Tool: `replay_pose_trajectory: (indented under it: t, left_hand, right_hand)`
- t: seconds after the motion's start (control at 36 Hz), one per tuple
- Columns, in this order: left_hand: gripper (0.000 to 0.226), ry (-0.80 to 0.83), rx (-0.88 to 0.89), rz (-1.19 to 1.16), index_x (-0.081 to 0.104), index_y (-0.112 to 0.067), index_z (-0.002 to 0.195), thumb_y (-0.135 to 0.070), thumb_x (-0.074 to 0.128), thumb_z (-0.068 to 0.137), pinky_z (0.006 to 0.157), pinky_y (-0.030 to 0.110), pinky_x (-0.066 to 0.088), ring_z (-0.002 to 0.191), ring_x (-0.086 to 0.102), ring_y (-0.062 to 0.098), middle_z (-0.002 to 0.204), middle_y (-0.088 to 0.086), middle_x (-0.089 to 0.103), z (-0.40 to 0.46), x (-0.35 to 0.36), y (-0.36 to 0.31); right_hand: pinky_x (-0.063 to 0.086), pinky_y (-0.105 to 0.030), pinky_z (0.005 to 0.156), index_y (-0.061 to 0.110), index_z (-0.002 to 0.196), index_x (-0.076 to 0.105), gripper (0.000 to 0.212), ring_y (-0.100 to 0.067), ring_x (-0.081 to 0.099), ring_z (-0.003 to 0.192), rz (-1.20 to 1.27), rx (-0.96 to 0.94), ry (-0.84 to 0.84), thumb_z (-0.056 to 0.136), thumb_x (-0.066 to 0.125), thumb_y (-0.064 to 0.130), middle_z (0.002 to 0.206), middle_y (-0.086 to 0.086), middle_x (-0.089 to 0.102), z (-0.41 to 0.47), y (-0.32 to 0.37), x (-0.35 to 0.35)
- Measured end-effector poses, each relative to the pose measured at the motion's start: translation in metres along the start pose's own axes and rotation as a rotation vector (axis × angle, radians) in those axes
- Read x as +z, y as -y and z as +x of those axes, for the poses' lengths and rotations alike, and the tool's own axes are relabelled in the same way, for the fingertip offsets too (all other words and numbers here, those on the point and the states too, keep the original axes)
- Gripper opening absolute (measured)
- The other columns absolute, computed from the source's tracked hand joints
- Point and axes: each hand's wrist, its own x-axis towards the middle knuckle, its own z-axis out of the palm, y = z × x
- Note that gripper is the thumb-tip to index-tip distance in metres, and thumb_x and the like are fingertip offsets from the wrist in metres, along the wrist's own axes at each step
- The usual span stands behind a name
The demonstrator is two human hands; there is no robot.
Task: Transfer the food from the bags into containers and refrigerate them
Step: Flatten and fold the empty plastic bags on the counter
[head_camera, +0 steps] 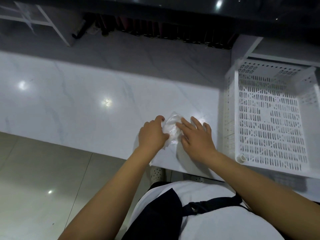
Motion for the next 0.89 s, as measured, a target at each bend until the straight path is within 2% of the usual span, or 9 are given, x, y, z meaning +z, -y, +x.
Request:
replay_pose_trajectory:
  t: [0.11, 0.22, 0.28, 0.36, 0.47, 0.56, 0.64, 0.78, 0.89]
  left_hand:
    - [0.019, 0.114, -0.01, 0.01, 0.067, -0.021, 0.103, -0.019, 0.071, 0.084, 0.07, 0.034, 0.053, 0.086, 0.066, 0.021, 0.09, -0.003, 0.068, 0.008, -0.011, -0.01]
    - [0.01, 0.149, 0.024, -0.286, 0.069, -0.021, 0.086, -0.017, 0.076, 0.08, 0.063, 0.031, 0.051, 0.077, 0.065, 0.019, 0.079, -0.004, 0.067, 0.003, -0.025, -0.006]
    - [0.012, 0.203, 0.038, -0.53, 0.073, -0.023, 0.086, -0.016, 0.078, 0.079, 0.07, 0.032, 0.058, 0.08, 0.07, 0.018, 0.084, -0.005, 0.072, -0.003, -0.035, -0.007]
    - [0.017, 0.317, 0.099, -0.839, 0.075, -0.02, 0.092, -0.012, 0.081, 0.079, 0.064, 0.023, 0.057, 0.082, 0.073, 0.018, 0.089, -0.003, 0.076, -0.016, -0.042, -0.028]
    - [0.027, 0.487, 0.266, -1.021, 0.074, -0.015, 0.102, -0.009, 0.083, 0.078, 0.076, 0.027, 0.061, 0.092, 0.074, 0.024, 0.099, 0.002, 0.077, -0.04, -0.032, -0.083]
    - [0.028, 0.554, 0.404, -1.057, 0.073, -0.014, 0.102, -0.006, 0.084, 0.078, 0.085, 0.037, 0.061, 0.096, 0.073, 0.029, 0.101, 0.006, 0.077, -0.062, -0.019, -0.127]
    - [0.025, 0.564, 0.515, -1.046, 0.073, -0.016, 0.1, -0.006, 0.082, 0.079, 0.082, 0.035, 0.061, 0.094, 0.073, 0.028, 0.099, 0.006, 0.076, -0.086, -0.004, -0.167]
    - [0.038, 0.453, 0.7, -0.969, 0.057, -0.028, 0.117, -0.009, 0.072, 0.088, 0.088, 0.04, 0.058, 0.098, 0.072, 0.026, 0.102, 0.008, 0.075, -0.125, 0.035, -0.228]
    - [0.037, 0.377, 0.947, -0.696, 0.051, -0.035, 0.117, -0.007, 0.063, 0.096, 0.085, 0.028, 0.054, 0.097, 0.07, 0.021, 0.102, -0.007, 0.069, -0.161, 0.086, -0.285]
  right_hand:
    - [0.007, -0.047, 0.119, 0.033, 0.153, 0.033, 0.054, -0.023, 0.008, 0.153, 0.13, 0.06, 0.064, 0.1, 0.042, 0.034, 0.166, 0.006, 0.021, 0.001, 0.01, -0.008]
    - [0.034, -0.018, 0.106, 0.033, 0.142, 0.05, 0.048, -0.004, 0.042, 0.133, 0.685, 0.222, -0.109, 0.095, 0.063, 0.034, 0.154, 0.011, 0.039, -0.011, 0.028, -0.04]
    - [0.044, -0.019, 0.097, 0.04, 0.139, 0.049, 0.056, 0.004, 0.05, 0.121, 0.864, 0.282, -0.223, 0.088, 0.072, 0.038, 0.146, 0.018, 0.044, -0.027, 0.031, -0.062]
    - [0.051, -0.024, 0.088, 0.051, 0.135, 0.049, 0.069, 0.003, 0.06, 0.114, 1.013, 0.389, -0.304, 0.075, 0.083, 0.047, 0.137, 0.022, 0.052, -0.058, 0.023, -0.096]
    - [0.055, -0.04, 0.089, 0.036, 0.124, 0.066, 0.063, -0.015, 0.07, 0.108, 1.261, 0.446, -0.34, 0.065, 0.089, 0.041, 0.122, 0.005, 0.07, -0.102, -0.006, -0.13]
    - [0.057, -0.034, 0.085, 0.023, 0.107, 0.077, 0.039, -0.023, 0.072, 0.104, 1.288, 0.358, -0.46, 0.07, 0.084, 0.031, 0.11, -0.002, 0.076, -0.14, -0.026, -0.148]
    - [0.055, -0.022, 0.08, 0.019, 0.099, 0.079, 0.02, -0.019, 0.073, 0.095, 1.228, 0.319, -0.645, 0.08, 0.077, 0.021, 0.1, -0.004, 0.078, -0.178, -0.044, -0.157]
    - [0.056, -0.023, 0.077, 0.016, 0.1, 0.079, 0.024, -0.023, 0.074, 0.095, 1.395, 0.35, -0.782, 0.08, 0.081, 0.028, 0.1, -0.008, 0.077, -0.237, -0.105, -0.148]
    - [0.057, -0.022, 0.072, 0.019, 0.097, 0.08, 0.028, -0.019, 0.075, 0.088, 1.61, 0.391, -0.823, 0.071, 0.081, 0.031, 0.096, -0.007, 0.078, -0.294, -0.17, -0.133]
